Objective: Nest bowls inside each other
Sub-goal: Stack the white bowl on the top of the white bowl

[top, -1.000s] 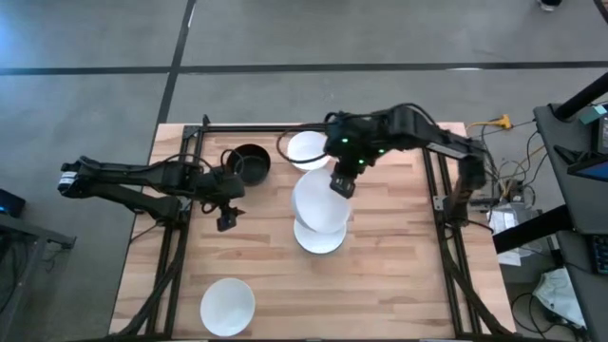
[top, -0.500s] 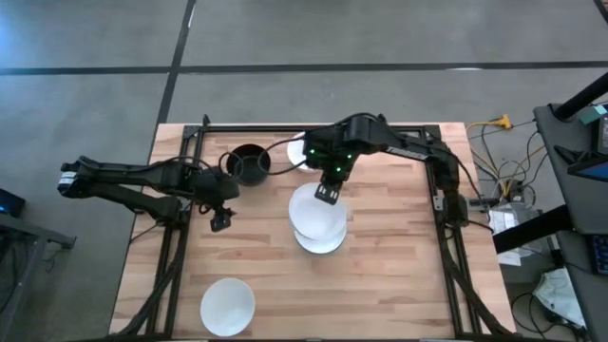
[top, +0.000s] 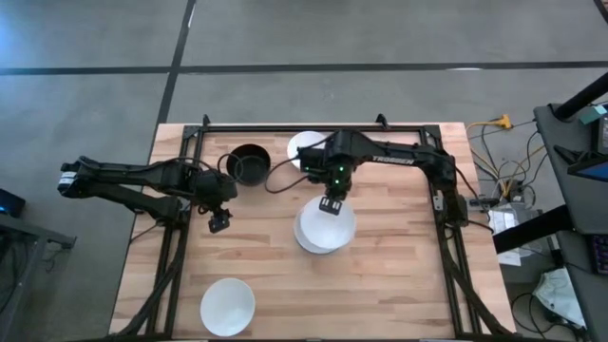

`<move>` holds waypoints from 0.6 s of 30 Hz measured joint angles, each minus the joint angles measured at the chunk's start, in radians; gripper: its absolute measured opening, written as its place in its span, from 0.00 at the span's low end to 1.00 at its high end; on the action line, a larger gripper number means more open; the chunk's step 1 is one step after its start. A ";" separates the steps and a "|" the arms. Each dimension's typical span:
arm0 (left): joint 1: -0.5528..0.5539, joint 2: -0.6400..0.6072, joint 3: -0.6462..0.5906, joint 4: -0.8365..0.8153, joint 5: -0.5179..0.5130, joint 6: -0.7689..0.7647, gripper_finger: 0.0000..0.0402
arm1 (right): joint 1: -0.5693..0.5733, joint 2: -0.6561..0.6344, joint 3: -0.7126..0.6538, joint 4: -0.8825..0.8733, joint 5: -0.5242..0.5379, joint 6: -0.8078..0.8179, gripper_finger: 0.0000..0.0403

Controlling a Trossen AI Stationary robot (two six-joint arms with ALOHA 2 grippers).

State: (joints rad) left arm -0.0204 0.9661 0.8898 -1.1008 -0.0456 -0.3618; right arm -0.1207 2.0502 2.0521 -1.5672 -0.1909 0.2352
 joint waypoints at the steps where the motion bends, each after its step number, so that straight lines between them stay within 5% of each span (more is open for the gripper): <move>1: 0.000 0.000 0.000 0.000 0.000 0.000 0.61 | 0.000 0.000 -0.017 0.005 0.000 0.000 0.02; 18: 0.001 0.000 -0.006 0.001 -0.002 0.000 0.61 | 0.003 -0.002 -0.065 0.110 0.001 0.030 0.02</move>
State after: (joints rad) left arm -0.0196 0.9661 0.8840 -1.1000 -0.0479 -0.3614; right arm -0.1181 2.0483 1.9875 -1.4571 -0.1898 0.2657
